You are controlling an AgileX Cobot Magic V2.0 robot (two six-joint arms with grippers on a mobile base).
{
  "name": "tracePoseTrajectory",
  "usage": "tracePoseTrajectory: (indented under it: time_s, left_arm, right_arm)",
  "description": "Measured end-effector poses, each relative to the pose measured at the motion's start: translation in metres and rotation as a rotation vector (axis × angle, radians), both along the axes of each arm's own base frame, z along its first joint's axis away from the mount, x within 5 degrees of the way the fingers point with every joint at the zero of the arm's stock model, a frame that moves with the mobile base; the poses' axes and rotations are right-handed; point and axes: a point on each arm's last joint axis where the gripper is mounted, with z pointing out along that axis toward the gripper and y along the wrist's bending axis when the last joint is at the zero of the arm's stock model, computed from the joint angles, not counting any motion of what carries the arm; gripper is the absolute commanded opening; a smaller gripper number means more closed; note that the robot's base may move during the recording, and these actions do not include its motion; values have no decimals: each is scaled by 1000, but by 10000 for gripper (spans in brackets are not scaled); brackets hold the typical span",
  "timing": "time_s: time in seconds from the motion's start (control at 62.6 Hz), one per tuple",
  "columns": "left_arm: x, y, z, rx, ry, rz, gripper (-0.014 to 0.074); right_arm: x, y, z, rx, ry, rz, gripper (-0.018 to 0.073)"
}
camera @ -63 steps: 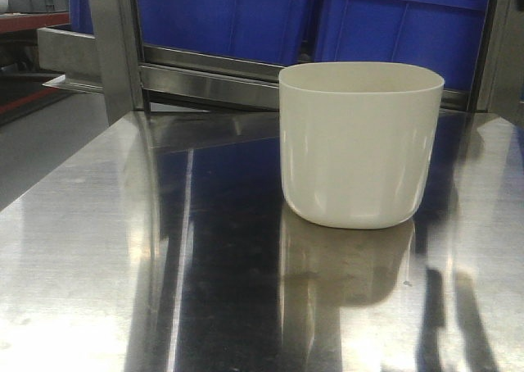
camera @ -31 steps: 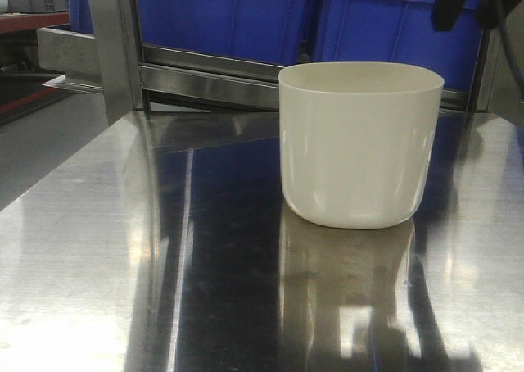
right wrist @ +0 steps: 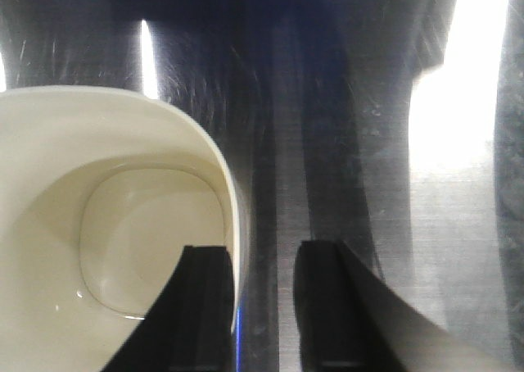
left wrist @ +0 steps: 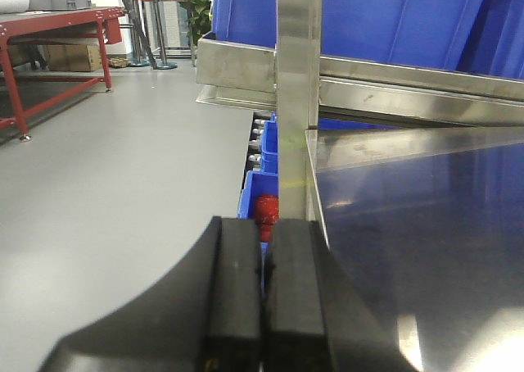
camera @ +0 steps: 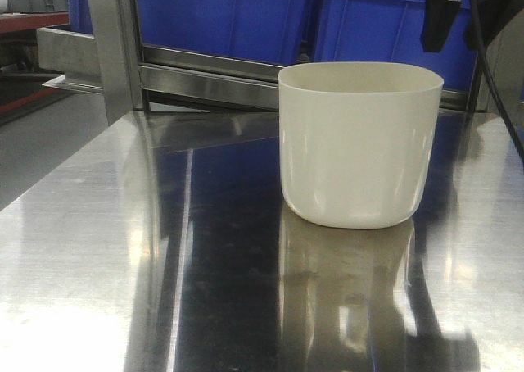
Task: Move white bin to right shelf second layer
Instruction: 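Lower the right gripper onto the white bin's rim, then close the right gripper on the bin rim and lift it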
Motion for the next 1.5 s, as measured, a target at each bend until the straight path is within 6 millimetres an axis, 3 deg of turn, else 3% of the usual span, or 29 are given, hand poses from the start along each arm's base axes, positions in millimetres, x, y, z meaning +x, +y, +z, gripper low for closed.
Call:
tracePoseTrajectory:
  time_s: [1.182, 1.262, 1.342, 1.405, 1.501]
  left_arm:
    - [0, 0, 0, 0, 0, 0, 85]
    - [0, 0, 0, 0, 0, 0, 85]
    - [0, 0, 0, 0, 0, 0, 85]
    - [0, 0, 0, 0, 0, 0, 85]
    - [0, 0, 0, 0, 0, 0, 85]
  right_arm:
    - [26, 18, -49, -25, 113, 11, 305]
    - [26, 19, -50, -23, 117, 10, 215]
    - [26, 19, -51, -22, 119, 9, 28]
    - [26, 19, -51, -21, 120, 9, 79]
    - [26, 18, -50, -17, 119, 7, 50]
